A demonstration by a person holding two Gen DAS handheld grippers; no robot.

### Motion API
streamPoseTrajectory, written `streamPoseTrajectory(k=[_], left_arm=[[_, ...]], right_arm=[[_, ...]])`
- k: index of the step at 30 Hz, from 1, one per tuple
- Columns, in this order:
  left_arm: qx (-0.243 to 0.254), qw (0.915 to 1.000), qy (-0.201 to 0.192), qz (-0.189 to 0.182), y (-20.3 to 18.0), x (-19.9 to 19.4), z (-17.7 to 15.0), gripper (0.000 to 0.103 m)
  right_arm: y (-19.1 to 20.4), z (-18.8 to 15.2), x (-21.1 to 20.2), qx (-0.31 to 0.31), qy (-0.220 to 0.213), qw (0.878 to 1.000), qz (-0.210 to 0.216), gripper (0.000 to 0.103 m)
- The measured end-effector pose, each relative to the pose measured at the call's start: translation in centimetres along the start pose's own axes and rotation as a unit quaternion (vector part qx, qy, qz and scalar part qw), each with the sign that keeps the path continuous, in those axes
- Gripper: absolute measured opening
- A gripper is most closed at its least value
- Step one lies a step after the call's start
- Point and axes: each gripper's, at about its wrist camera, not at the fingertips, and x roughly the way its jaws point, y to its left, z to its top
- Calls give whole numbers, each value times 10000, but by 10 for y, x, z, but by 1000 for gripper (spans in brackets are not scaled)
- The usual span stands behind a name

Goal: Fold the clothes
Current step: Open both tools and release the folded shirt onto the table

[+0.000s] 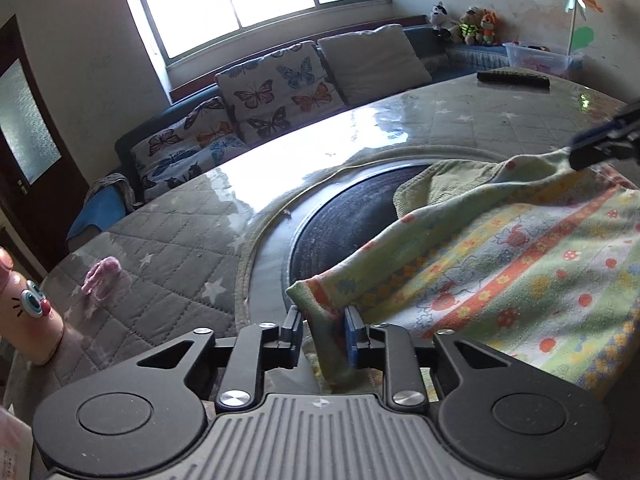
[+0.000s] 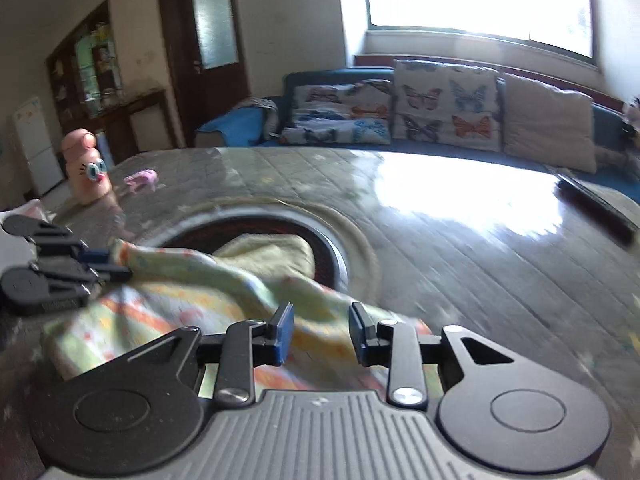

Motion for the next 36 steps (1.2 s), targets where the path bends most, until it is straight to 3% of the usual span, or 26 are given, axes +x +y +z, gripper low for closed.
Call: streamPoseTrajectory(k=[5, 9, 13, 15, 19, 23, 29, 31, 32, 36], left_arm=[[-295, 9993, 94, -210, 4, -1, -3, 27], [-311, 9990, 122, -289, -1, -4, -5, 10], [-313, 9991, 151, -232, -4, -9, -6, 5], [-329, 9992, 178, -154, -1, -14, -7, 5], [-417, 9988, 238, 111, 12, -14, -7, 9], [-578, 9981, 125, 196, 23, -19, 1, 9], [-483, 9986, -98, -169, 6, -15, 25, 13], [-456, 9985, -70, -283, -1, -4, 32, 20], [-467, 9983, -49, -340, -4, 1, 35, 20], [-578, 9969, -19, -529, -10, 19, 47, 22]], right_arm=[[-24, -16, -5, 525, 35, 9982, -276, 31], [-32, -19, 1, 641, -16, 9975, -304, 30], [-30, -20, 5, 622, -18, 9973, -394, 13], [-29, -21, 3, 626, -31, 9970, -458, 7], [-30, -22, 2, 599, 106, 9962, -627, 7], [-25, -14, -4, 561, -91, 9965, -610, 10], [-5, 3, 11, 443, -50, 9989, -133, 12], [2, 7, 23, 375, 25, 9993, -34, 19], [5, 9, 29, 358, 62, 9993, -2, 23], [14, 15, 49, 317, 195, 9993, 14, 23]])
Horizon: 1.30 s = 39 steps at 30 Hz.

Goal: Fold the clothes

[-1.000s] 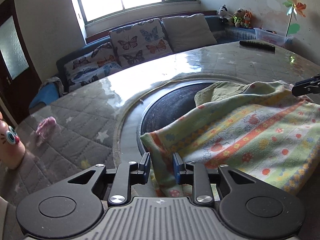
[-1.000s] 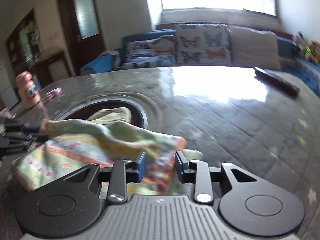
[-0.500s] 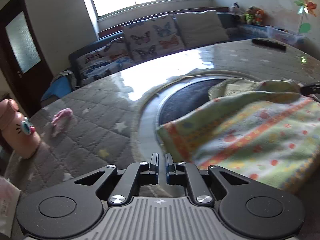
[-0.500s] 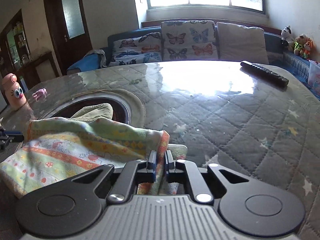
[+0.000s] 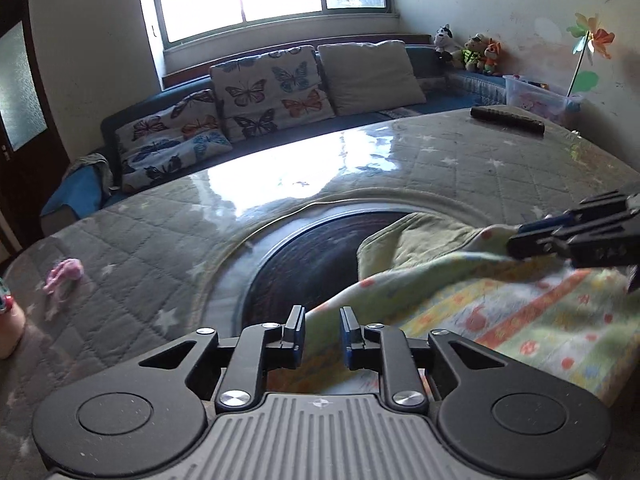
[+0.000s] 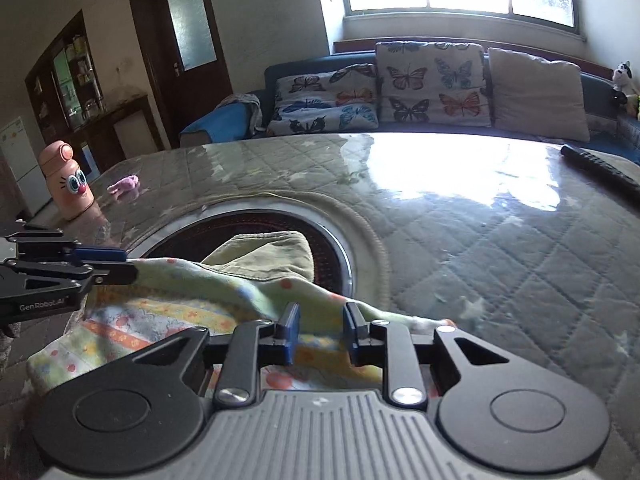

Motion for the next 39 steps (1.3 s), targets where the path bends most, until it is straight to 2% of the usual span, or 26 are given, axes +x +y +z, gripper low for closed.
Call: streamPoseTrajectory(k=[4, 8, 11, 14, 18, 22, 30, 39], left_arm=[[37, 9999, 135, 29, -4, 20, 4, 23], [43, 9996, 249, 131, -5, 30, 3, 23], [-1, 9999, 108, 64, -6, 22, 8, 23], [-9, 10000, 0, -76, -12, 18, 14, 27], [76, 9997, 83, -238, -22, 28, 17, 28], [69, 9995, 185, -263, -22, 37, 14, 28], [160, 9994, 19, -305, -27, 15, 5, 29], [404, 9982, -226, -385, -46, -29, -33, 29]], right_arm=[[-3, 1, 12, 144, 139, 9998, -74, 25], [-2, 3, 6, 141, 145, 9996, -221, 26], [4, 6, 3, 70, 64, 9999, -119, 26], [13, 9, 7, -70, 85, 9999, 2, 26], [18, 8, 22, -171, 286, 9994, -78, 27], [21, 8, 10, -218, 188, 9996, 14, 28], [53, -16, -21, -983, 167, 9939, 466, 28], [89, -52, -49, -1663, 84, 9838, 661, 28]])
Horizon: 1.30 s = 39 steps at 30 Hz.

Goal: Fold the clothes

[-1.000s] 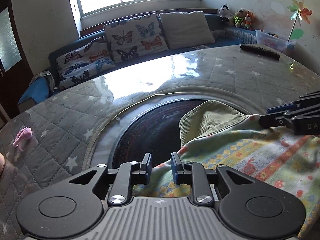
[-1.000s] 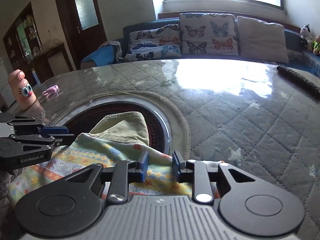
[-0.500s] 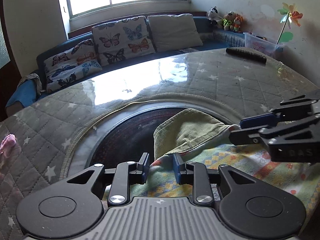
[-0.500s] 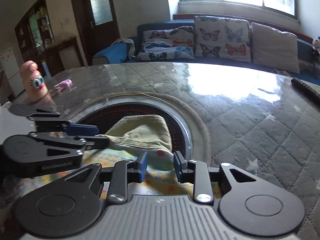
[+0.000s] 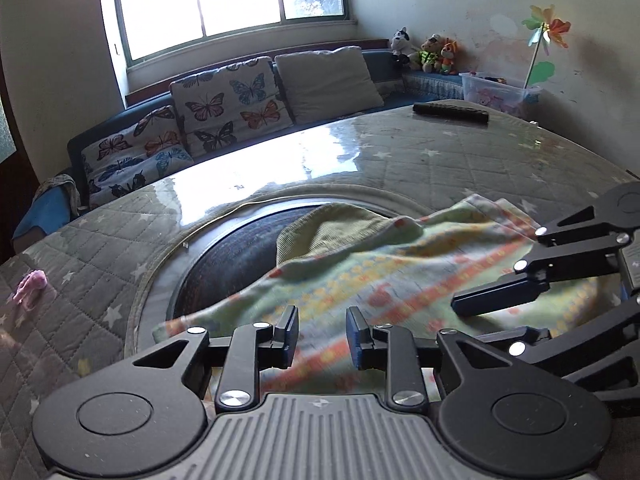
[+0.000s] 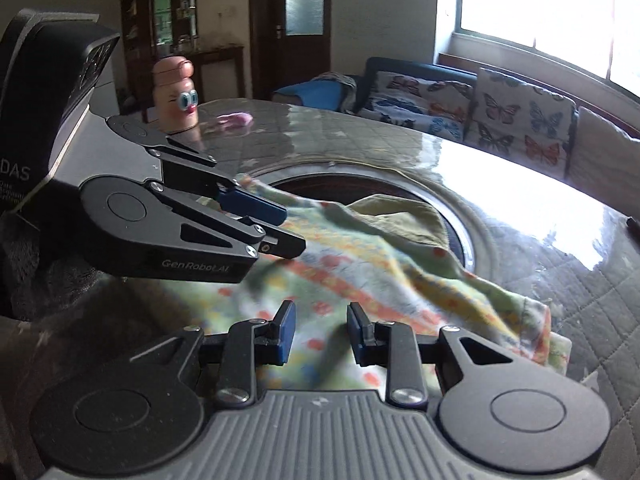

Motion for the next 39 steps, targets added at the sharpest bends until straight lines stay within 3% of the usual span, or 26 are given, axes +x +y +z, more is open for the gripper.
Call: streamPoseTrajectory(k=[8, 12, 15, 19, 25, 32, 39], left_arm=[[-5, 9999, -46, 110, -13, -25, -32, 29], [-254, 9995, -103, 158, -11, -34, -42, 38], [-425, 9988, -134, 206, -8, -40, -48, 45], [-602, 9978, -145, 222, -2, -45, -55, 48], [-831, 9961, -138, 246, 5, -50, -61, 52], [-891, 9957, -119, 236, 7, -50, -61, 53], [-948, 9951, -71, 255, 16, -50, -57, 53]], right_arm=[[22, -19, -19, 42, -49, 9999, 145, 28], [20, -30, -28, 262, -27, 9996, 138, 32], [11, -37, -41, 461, -98, 9989, 16, 32], [-9, -44, -56, 869, -298, 9954, -266, 38], [-46, -64, -61, 1423, -144, 9870, -737, 38], [-52, -52, -66, 1464, -422, 9857, -724, 39], [-62, -55, -47, 1640, -240, 9838, -683, 39]])
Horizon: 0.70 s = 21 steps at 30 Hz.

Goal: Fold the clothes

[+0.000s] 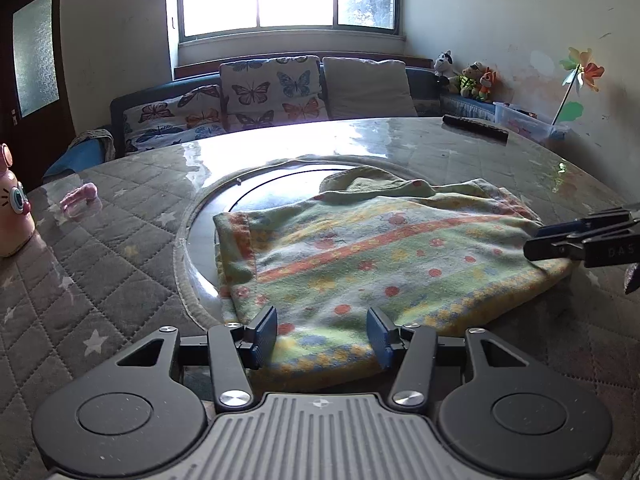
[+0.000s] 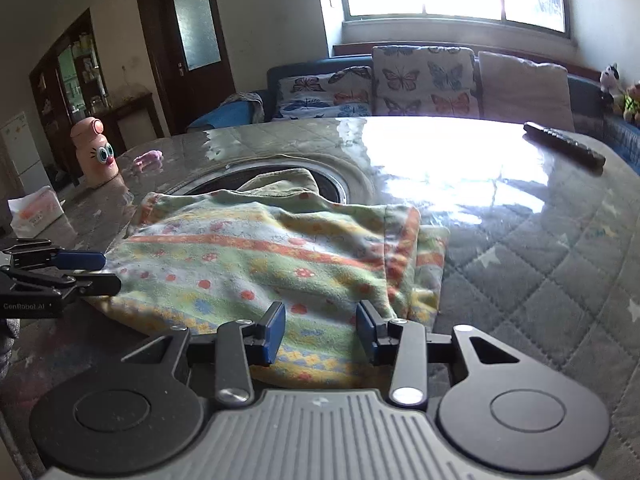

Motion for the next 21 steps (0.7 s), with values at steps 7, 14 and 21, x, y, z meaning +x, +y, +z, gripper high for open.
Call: streamPoseTrajectory(k=[7, 14, 21], left_arm=[[4, 9999, -19, 147, 15, 19, 28, 53], [-52, 9998, 115, 173, 33, 50, 50, 53], [-10, 9997, 206, 159, 40, 67, 57, 52]], right_arm=[[3, 17, 7, -85, -174, 9998, -8, 40], [-4, 35, 25, -51, -181, 9998, 3, 40], [-16, 51, 47, -11, -129, 9999, -66, 40]])
